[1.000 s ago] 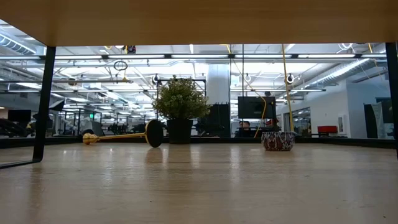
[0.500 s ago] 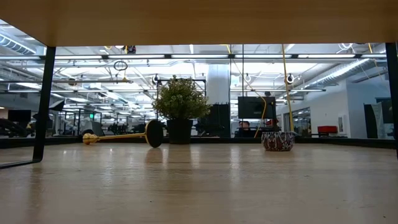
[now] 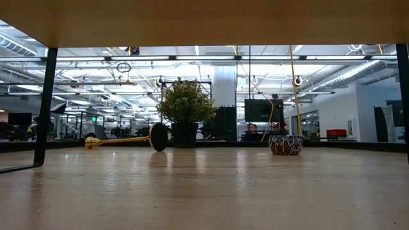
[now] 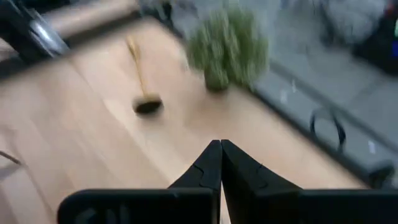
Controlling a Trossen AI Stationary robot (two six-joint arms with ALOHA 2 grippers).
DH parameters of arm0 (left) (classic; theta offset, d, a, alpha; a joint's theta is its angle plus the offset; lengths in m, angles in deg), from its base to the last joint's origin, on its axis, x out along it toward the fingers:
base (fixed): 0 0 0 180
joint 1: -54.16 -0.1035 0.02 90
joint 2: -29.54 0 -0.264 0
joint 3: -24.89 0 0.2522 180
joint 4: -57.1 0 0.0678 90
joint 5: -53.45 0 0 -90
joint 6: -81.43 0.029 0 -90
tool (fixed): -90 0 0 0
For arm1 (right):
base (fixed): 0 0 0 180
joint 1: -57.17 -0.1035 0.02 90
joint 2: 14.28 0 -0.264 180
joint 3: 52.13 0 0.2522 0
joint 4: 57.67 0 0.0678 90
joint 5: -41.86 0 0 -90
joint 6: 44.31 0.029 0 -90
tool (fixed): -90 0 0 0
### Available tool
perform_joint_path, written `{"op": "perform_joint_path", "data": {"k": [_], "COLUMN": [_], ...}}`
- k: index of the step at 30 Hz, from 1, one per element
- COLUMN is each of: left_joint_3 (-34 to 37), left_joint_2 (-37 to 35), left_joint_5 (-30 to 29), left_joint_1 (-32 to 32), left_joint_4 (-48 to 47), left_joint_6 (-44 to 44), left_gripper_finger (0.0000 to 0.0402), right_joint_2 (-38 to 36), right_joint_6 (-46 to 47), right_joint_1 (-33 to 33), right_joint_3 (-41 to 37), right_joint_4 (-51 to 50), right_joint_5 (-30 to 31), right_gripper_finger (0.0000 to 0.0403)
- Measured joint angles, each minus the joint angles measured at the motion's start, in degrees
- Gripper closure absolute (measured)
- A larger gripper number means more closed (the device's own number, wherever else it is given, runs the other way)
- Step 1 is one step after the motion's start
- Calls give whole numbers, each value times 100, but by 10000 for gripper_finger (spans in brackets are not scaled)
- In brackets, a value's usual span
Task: Pick & Place candle stick holders
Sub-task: Put the red scented candle on the shelf
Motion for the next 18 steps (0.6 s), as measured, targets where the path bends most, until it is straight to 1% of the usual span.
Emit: {"op": "perform_joint_path", "data": {"k": [1,2,4,7,9,12,15,16,18], "left_joint_3": [36,66,72,79,79,79,79,79,79], "left_joint_2": [-5,-9,6,10,9,13,11,12,13], "left_joint_5": [57,134,276,464,607,876,1024,1038,1048], "left_joint_1": [-113,-224,-389,-743,-1009,-1341,-1529,-1583,-1675], "left_joint_4": [61,118,124,40,39,41,39,45,59], "left_joint_6": [47,300,634,731,656,450,502,510,508], "left_gripper_finger": [401,401,401,401,401,401,401,401,401], "right_joint_2": [-13,-26,-43,-44,-27,-44,-31,-31,-10], "right_joint_6": [80,109,77,-81,-259,-552,-908,-979,-1202], "right_joint_1": [180,350,790,1452,1833,2241,2601,2740,2991], "right_joint_3": [-121,-274,-577,-1115,-1455,-1880,-2180,-2255,-2389], "right_joint_4": [-98,-135,-62,192,406,719,778,770,850], "right_joint_5": [-263,-549,-1256,-2382,-2958,-3524,-3838,-4030,-4615], "right_gripper_finger": [403,403,403,403,403,403,403,403,400]}}
